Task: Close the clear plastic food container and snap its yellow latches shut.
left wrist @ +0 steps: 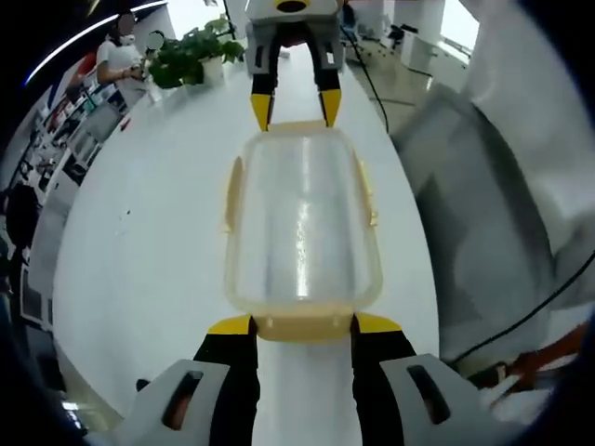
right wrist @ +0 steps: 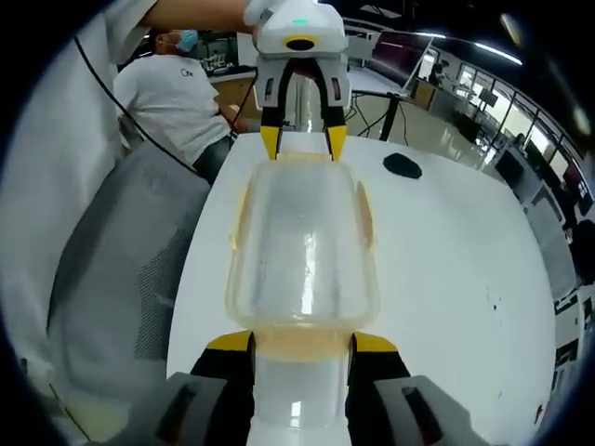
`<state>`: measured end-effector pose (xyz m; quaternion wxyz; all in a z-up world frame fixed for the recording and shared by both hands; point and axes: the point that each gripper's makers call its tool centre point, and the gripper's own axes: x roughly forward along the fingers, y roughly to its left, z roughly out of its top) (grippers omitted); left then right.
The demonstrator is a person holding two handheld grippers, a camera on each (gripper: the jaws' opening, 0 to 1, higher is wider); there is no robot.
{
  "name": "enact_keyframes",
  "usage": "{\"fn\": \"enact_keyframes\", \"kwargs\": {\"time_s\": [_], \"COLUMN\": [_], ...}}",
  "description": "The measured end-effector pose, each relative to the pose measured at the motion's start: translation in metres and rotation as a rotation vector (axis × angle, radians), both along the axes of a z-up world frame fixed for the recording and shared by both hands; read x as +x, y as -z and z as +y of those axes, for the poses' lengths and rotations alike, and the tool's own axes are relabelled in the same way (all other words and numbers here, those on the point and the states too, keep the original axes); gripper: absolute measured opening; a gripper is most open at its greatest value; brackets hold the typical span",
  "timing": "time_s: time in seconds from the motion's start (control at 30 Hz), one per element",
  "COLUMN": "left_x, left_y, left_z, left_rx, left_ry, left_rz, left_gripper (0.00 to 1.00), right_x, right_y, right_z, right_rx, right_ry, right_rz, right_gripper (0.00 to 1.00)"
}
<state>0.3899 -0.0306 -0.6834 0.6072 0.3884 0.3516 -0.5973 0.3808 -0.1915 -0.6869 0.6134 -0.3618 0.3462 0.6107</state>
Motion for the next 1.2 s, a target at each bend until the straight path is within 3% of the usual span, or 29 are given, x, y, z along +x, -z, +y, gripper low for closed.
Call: {"fn": "enact_keyframes", "kwargs": {"time_s": [1.2], "left_x": [0.002], "left_y": [0.02], "left_z": [-0.078], "left_rx": [-0.002], "left_ry": [0.028], "left_rz": [0.006], "left_gripper": [0.36], "right_x": [-0.003], "right_y": [0.024], "right_z": [-0.078], "right_rx": [-0.025], "right_ry": [0.035], "right_rz": [0.007], "right_gripper": [0.36]}}
